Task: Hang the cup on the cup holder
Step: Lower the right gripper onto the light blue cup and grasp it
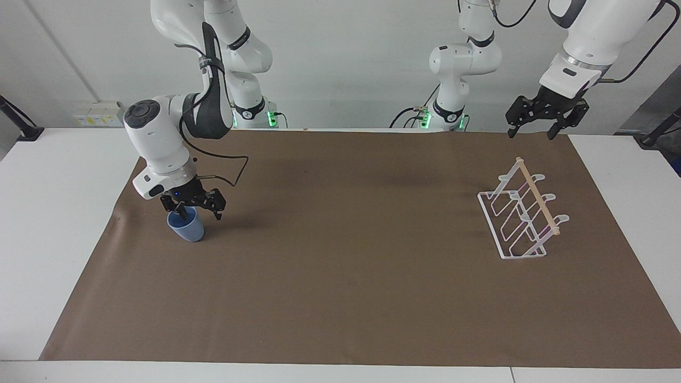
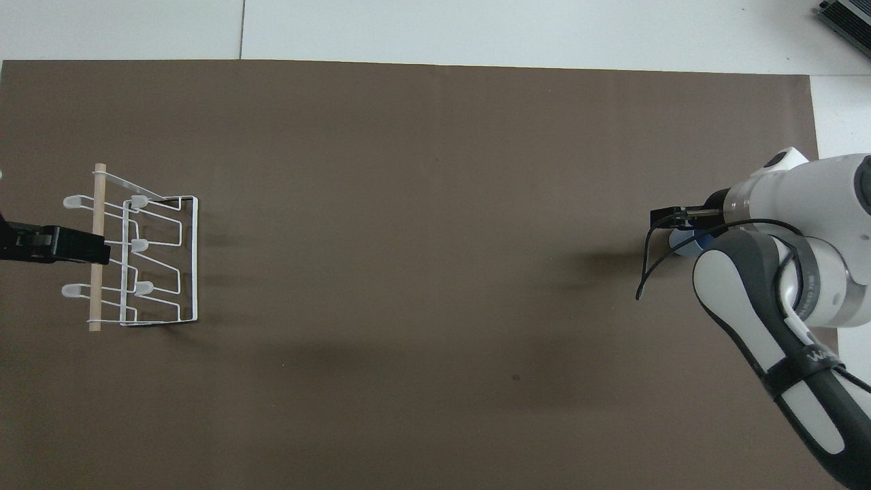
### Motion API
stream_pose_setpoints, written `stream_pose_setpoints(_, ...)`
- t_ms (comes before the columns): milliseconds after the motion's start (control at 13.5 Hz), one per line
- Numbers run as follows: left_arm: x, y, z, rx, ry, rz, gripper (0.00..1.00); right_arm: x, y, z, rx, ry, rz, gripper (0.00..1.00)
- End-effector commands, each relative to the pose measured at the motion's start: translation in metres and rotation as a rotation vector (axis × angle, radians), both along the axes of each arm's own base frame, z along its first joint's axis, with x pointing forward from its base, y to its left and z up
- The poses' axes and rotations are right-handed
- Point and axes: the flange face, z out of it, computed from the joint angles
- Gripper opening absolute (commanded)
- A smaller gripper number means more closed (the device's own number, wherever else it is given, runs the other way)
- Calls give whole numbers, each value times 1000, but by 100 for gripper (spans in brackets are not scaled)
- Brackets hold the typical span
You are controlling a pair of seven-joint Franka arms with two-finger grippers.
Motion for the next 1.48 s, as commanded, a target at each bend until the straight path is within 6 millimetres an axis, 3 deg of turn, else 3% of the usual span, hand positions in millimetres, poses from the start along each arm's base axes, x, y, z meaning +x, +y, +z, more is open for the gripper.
stream_pose_setpoints(0, -9, 2, -1, -11, -17, 12, 100, -11, -4, -20, -16, -8, 30, 100)
stream_pose_setpoints(148, -9, 1, -1, -11, -17, 11, 100, -16, -6, -25, -23, -2, 77, 100)
stream_pose_setpoints(371, -9, 2, -1, -11, -17, 12, 100, -17, -26, -35, -28, 13, 111, 100)
stream_pose_setpoints(668, -9, 2, -1, -11, -17, 14, 100, -17, -31, -35, -29, 14, 109, 78)
stream_pose_setpoints(965, -9, 2, -3, -9, -14, 11, 100, -17, -27, -35, -27, 17, 106, 67)
stream_pose_setpoints(1410, -10, 2, -5, -10, -10, 11, 100, -15, -22, -33, -27, 19, 117, 22)
